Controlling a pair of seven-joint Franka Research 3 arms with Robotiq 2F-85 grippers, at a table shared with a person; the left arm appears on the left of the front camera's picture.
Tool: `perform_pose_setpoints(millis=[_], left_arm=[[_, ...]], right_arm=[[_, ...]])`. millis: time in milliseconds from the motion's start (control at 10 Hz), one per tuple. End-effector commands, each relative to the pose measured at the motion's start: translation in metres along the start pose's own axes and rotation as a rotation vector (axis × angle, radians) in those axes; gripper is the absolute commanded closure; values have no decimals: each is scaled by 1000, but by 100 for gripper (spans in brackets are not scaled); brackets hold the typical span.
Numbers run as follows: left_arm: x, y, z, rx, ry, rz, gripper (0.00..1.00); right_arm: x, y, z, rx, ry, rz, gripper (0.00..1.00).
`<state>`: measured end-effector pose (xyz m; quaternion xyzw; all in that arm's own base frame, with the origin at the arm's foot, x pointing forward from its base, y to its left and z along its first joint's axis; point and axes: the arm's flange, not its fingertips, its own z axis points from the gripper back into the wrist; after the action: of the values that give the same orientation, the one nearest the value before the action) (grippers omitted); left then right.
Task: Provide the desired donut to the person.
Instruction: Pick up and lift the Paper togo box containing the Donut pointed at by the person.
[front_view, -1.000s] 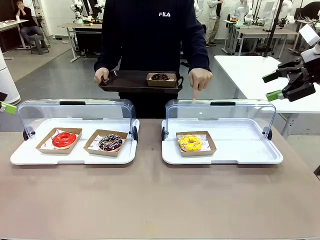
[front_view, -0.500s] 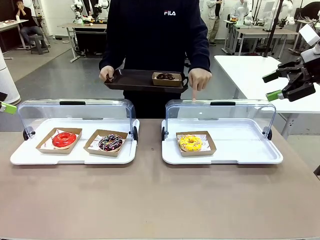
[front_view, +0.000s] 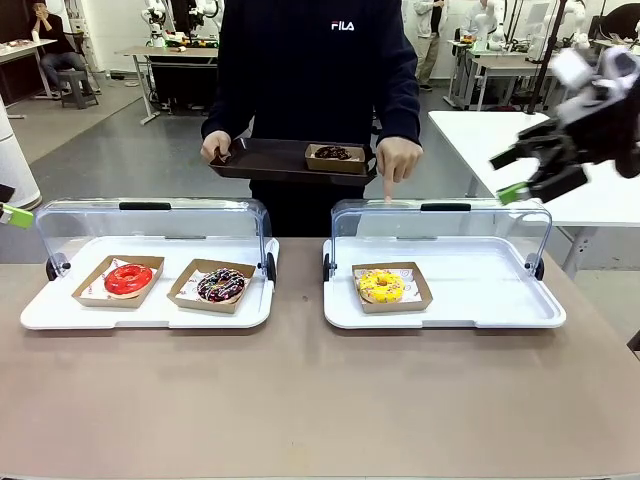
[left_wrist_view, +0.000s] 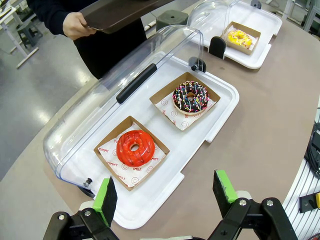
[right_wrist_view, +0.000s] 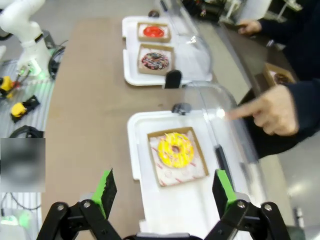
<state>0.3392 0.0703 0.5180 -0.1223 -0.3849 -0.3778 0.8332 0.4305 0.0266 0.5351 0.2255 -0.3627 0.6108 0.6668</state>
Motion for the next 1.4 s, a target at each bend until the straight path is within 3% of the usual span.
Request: perform_pose_setpoints(millis=[0,300,500,700,1000,1300], left_arm=[[-1,1,0,-6,-8,-2,0],[-1,1,0,-6,-8,-2,0],[-1,1,0,-6,-8,-2,0],[-1,1,0,-6,-8,-2,0],[-1,1,0,-6,-8,-2,0],[-1,1,0,-6,-8,-2,0]], right_arm=[[32,-7,-56,57,136,-75,0],[20,-13,-144,103,288,-161,0],[-5,-2,-172,103,392,-164,0],[-27,9,-197,204,480,-116,0],[-46,17,-210,159,523,-43,0],[-73,-2,-219,173,526,40,0]])
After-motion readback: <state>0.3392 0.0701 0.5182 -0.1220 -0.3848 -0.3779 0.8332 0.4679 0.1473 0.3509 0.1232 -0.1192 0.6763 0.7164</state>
